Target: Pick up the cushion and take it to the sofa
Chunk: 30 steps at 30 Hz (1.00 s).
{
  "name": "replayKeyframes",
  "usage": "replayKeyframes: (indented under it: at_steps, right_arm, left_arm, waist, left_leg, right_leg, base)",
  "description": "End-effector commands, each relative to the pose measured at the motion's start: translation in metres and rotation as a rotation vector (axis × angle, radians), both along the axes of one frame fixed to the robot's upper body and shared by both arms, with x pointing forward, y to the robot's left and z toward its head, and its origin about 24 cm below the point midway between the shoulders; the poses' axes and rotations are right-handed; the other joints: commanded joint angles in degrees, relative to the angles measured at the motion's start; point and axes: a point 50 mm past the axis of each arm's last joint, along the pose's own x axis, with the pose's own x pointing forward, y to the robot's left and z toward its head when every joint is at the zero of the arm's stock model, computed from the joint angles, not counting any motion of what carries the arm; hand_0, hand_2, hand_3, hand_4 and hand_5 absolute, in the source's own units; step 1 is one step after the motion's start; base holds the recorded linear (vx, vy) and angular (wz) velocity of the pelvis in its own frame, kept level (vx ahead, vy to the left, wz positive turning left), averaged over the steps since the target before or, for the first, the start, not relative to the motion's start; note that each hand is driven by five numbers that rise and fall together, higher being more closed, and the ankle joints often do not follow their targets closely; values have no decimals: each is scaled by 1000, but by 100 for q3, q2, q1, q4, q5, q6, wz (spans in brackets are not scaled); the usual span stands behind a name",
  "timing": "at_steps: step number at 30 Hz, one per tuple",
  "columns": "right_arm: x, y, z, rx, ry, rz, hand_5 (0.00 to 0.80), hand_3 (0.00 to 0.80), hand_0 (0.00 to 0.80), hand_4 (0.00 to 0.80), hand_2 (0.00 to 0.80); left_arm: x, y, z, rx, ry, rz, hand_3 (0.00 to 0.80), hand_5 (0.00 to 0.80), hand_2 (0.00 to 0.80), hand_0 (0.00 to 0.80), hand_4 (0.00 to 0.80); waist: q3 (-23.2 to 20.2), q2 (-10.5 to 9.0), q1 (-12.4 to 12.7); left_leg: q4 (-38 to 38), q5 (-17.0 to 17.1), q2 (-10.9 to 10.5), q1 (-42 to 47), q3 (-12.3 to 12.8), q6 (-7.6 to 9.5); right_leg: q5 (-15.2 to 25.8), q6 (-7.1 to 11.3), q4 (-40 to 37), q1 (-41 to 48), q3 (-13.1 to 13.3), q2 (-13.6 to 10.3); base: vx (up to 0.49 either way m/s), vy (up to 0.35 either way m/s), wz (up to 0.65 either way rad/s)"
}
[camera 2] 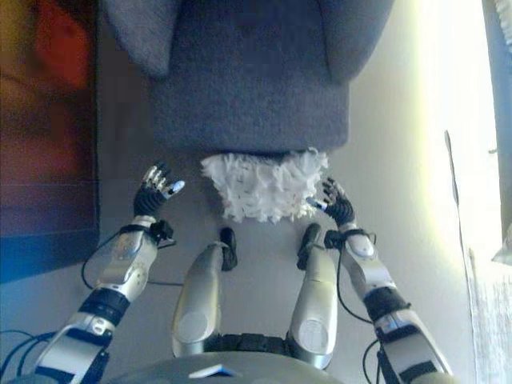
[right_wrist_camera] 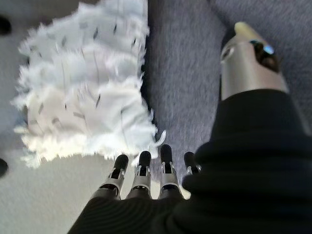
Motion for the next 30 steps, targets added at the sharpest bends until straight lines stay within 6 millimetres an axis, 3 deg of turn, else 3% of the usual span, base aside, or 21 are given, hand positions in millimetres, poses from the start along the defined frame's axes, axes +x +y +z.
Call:
replayKeyframes:
  at_steps: [1, 2, 8, 16, 25, 28, 30]
  right_arm:
    - [19, -2, 31, 12, -96, -26, 0, 0, 0, 0, 0]
    - [28, -6, 44, 24, -122, -44, 0, 0, 0, 0, 0]
    - [46, -14, 71, 43, -173, -73, 0, 0, 0, 0, 0]
    - [54, -26, 89, 21, -174, -75, 0, 0, 0, 0, 0]
    - [69, -35, 112, 112, -152, 9, 0, 0, 0, 0, 0]
    - [72, -33, 116, 162, -148, 20, 0, 0, 0, 0, 0]
    - [75, -31, 121, 161, -135, 47, 0, 0, 0, 0, 0]
  left_arm:
    - [8, 2, 23, 62, -119, 13, 0, 0, 0, 0, 0]
    - [13, -2, 31, 61, -147, 3, 0, 0, 0, 0, 0]
    - [29, -6, 51, 41, -180, -45, 0, 0, 0, 0, 0]
    - [41, 14, 55, 26, -111, -13, 0, 0, 0, 0, 0]
    - [54, 54, 58, 28, 79, 124, 0, 0, 0, 0, 0]
    - [58, 54, 66, 52, 76, 105, 0, 0, 0, 0, 0]
    - [67, 47, 82, 50, 49, 72, 0, 0, 0, 0, 0]
  waist:
    - [101, 58, -42]
    - [180, 137, -70]
    - [280, 279, -187]
    - [281, 238, -256]
    - [283, 170, -286]
    - [283, 162, -296]
    - [283, 164, -314]
  left_leg:
    - [160, 73, 110, -635, -480, -80]
    - [547, -44, 98, -1002, -546, -60]
    - [1857, -525, 92, -2145, -654, 39]
    - [2917, -812, 90, -3103, -738, 106]
    - [3835, -1082, 186, -3829, -824, 144]
    - [3987, -1133, 220, -3935, -835, 155]
    - [4188, -1203, 276, -4081, -845, 159]
  right_leg:
    - [-218, 280, 578, -152, 534, -380]
    - [-334, 252, 986, -591, 688, -341]
    - [-676, 148, 2164, -1866, 1052, -234]
    - [-1000, -9, 3018, -2777, 1157, -196]
    - [-1322, -132, 3886, -3459, 1255, -187]
    - [-1370, -155, 4049, -3576, 1287, -207]
    - [-1423, -168, 4239, -3715, 1346, -233]
  base:
    - [-104, 69, 21]
    - [-85, 70, 0]
    - [-37, 49, -7]
    - [34, -5, 1]
    - [48, -23, 0]
    - [43, -14, 0]
    - [19, -8, 1]
